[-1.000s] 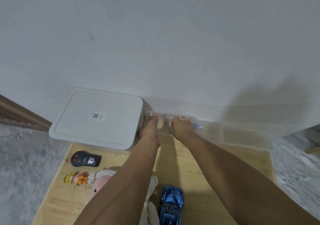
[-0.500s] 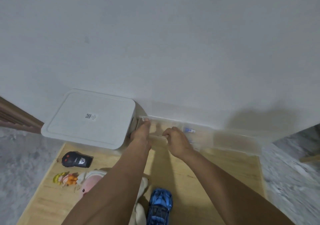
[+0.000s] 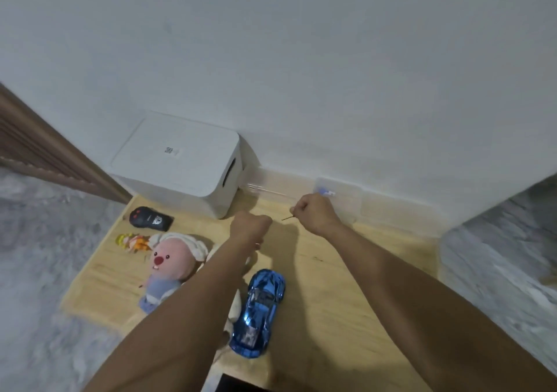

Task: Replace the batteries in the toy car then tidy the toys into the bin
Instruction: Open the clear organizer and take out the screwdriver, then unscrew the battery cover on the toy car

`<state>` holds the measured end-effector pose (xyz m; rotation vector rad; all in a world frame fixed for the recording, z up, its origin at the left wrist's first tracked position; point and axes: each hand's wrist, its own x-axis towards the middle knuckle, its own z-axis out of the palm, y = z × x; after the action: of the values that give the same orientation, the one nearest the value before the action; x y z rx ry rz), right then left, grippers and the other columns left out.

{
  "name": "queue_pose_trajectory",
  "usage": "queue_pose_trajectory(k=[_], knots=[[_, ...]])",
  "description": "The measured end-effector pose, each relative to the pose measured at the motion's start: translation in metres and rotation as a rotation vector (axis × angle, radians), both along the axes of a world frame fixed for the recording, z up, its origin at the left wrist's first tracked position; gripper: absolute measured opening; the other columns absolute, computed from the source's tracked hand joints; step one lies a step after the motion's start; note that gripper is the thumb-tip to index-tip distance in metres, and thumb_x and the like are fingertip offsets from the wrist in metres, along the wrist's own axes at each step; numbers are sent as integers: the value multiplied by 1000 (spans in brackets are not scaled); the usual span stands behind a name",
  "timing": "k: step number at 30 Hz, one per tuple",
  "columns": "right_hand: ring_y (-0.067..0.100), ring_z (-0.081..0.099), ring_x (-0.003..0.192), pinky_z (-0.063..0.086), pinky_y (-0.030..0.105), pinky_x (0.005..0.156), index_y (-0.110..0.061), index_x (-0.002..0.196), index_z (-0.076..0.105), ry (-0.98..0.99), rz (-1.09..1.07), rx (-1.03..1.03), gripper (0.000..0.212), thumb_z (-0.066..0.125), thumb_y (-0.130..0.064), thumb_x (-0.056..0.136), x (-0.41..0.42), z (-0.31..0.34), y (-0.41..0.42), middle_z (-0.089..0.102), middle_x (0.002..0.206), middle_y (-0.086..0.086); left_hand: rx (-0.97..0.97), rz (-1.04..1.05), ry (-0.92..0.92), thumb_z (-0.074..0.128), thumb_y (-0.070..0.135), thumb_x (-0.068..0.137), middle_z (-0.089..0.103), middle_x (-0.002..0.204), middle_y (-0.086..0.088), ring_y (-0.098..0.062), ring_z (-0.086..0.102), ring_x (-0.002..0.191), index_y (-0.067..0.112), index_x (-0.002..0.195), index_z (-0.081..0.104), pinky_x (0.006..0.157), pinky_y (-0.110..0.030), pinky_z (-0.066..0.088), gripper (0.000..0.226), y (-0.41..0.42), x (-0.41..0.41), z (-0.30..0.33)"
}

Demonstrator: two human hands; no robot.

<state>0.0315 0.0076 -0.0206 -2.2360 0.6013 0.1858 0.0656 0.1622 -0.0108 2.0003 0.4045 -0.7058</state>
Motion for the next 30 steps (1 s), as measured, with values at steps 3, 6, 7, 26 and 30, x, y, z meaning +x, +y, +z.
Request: queue_pose_trajectory(k=[3, 6, 7, 26, 30], knots=[[18, 64, 77, 52, 30, 75, -20, 58, 60, -7, 32, 14, 27, 74, -21, 81, -11, 3, 3, 67, 75, 1, 290, -320, -66, 68, 21, 76, 64, 81, -10, -25, 62, 70, 1, 84, 61, 52, -24, 43, 23, 8, -29, 3], [18, 67, 75, 55, 32, 72, -11, 68, 73, -34, 57, 56, 9, 78, -12, 74, -22, 5, 7, 73, 78, 6, 489, -540, -63, 69, 21, 77, 67, 95, -12, -23, 65, 83, 3, 91, 60, 60, -25, 47, 25, 12, -53, 3], [18, 66, 74, 55, 32, 72, -9, 71, 75, -39, 62, 72, 5, 79, -10, 73, -25, 6, 9, 74, 79, 8, 541, -590, -56, 71, 23, 78, 67, 103, -12, -25, 65, 94, 2, 100, 60, 67, -27, 49, 33, 13, -60, 0], [19, 63, 78, 49, 27, 60, -10, 90, 65, 3, -33, 318, 16, 58, -22, 96, -55, 8, 5, 61, 88, 2, 704, -747, -95, 77, 32, 72, 62, 110, -8, -20, 64, 97, 5, 114, 55, 66, -25, 50, 54, 13, -105, -16], [14, 61, 75, 54, 33, 70, -9, 95, 64, -21, -101, 348, 15, 55, -20, 97, -50, 11, -2, 62, 89, 3, 265, -421, 63, 86, 31, 58, 69, 89, -10, -21, 66, 73, 2, 97, 65, 54, -26, 52, 52, 10, -80, 3]])
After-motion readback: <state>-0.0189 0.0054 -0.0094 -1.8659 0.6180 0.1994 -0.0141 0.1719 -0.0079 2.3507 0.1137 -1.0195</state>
